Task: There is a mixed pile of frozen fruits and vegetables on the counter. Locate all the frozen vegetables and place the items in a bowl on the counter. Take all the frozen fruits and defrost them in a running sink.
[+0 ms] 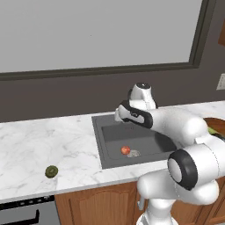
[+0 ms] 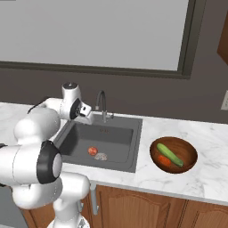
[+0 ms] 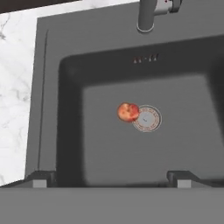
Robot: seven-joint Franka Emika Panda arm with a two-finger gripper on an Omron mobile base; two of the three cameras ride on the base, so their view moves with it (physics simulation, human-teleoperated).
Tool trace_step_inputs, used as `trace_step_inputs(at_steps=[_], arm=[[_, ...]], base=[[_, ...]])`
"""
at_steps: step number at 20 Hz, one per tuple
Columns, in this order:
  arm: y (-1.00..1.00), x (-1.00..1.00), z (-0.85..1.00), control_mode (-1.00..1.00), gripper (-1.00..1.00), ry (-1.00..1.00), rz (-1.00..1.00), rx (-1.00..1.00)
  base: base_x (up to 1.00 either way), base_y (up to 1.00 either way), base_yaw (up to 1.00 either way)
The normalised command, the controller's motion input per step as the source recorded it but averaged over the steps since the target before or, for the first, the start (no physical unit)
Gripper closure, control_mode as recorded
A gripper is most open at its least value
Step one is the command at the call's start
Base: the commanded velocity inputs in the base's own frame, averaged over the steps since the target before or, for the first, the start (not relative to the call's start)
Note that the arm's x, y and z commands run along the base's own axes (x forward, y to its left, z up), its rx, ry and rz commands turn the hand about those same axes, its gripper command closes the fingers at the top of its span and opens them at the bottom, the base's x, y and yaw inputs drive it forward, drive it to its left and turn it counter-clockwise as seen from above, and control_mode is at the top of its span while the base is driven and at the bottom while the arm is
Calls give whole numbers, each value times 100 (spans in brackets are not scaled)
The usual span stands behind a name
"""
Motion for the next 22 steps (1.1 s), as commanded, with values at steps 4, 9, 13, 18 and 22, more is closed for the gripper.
trace_step_inputs(at_steps=[4,9,13,18,22], arm=[[31,-54,42,-100,-100,4,5,0],[31,-60,33,-100,-100,8,9,0],[33,-60,26,-100,-100,3,9,0],[52,-58,7,-100,-100,-6,7,-4],[57,-56,5,-100,-100,-6,6,-5]], base=[[0,0,0],[0,0,0],[0,0,0],[0,0,0],[0,0,0]])
